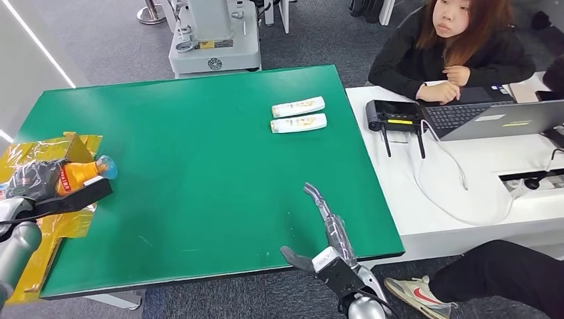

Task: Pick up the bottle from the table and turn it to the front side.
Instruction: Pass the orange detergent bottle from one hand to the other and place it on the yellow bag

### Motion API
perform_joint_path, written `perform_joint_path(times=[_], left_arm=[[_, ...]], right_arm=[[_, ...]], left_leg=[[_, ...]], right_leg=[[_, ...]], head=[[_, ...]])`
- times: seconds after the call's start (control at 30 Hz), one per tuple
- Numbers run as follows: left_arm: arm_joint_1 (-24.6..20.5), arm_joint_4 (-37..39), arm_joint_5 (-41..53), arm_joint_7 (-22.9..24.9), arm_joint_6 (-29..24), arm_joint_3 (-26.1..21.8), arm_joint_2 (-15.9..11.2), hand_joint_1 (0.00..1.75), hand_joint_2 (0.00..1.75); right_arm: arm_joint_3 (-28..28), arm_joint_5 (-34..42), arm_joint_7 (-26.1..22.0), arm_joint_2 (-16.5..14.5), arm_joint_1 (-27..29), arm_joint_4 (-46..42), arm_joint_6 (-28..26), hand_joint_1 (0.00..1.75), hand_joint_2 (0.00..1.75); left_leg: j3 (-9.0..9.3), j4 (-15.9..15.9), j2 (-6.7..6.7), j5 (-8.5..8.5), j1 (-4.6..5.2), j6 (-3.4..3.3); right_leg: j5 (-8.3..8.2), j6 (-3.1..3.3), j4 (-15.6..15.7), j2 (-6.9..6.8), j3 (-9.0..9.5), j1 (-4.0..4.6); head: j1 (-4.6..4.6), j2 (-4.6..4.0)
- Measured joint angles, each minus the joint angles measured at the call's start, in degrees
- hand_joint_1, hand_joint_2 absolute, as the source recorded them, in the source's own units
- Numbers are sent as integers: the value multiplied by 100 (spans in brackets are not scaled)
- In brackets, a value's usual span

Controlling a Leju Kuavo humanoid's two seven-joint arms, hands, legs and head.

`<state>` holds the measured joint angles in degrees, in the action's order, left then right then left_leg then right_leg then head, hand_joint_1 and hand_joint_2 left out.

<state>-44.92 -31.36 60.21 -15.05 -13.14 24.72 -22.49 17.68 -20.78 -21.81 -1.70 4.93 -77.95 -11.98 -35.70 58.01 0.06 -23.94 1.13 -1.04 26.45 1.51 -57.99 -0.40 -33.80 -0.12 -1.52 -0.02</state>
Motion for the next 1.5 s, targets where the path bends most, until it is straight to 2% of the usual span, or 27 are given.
perform_joint_path(times=[0.13,0.37,0.57,0.87,1.1,1.23,1.5], left_arm=[[54,-115,-20,-132,305,2,-151,175,175],[174,-280,-311,-709,1176,29,-394,174,175],[45,-217,-344,-838,1531,246,-255,168,175],[-156,121,4,-384,1456,721,136,166,175],[-175,319,-22,-208,1373,842,403,169,175],[-188,393,-18,-133,1377,884,484,169,175],[-258,590,-129,385,1465,917,551,171,175]], right_arm=[[-2,88,-33,0,-1,7,-31,0,175],[-2,202,-96,2,-11,96,-81,0,175],[-2,202,-101,1,-107,183,-83,0,175],[3,158,-52,0,-122,216,-59,0,175],[18,43,46,-15,-120,198,14,0,175],[25,26,69,-24,-117,172,20,0,175],[24,-56,119,-42,-72,173,41,0,175]], left_leg=[[-4,1,-1,0,0,0],[-11,3,5,0,-1,0],[-14,6,2,1,-1,-1],[-17,10,7,0,-1,-1],[-18,10,8,0,-1,-1],[-18,11,10,0,-2,-1],[-19,10,11,0,-2,-1]], right_leg=[[-1,0,0,-2,0,0],[-6,6,2,3,-12,1],[-8,4,3,0,-12,1],[-14,4,3,4,-14,1],[-14,4,3,4,-17,1],[-14,4,3,6,-17,2],[-14,4,3,6,-17,3]], head=[[-1,0],[-2,0],[-3,0],[-2,0],[-2,0],[-2,0],[-2,0]])
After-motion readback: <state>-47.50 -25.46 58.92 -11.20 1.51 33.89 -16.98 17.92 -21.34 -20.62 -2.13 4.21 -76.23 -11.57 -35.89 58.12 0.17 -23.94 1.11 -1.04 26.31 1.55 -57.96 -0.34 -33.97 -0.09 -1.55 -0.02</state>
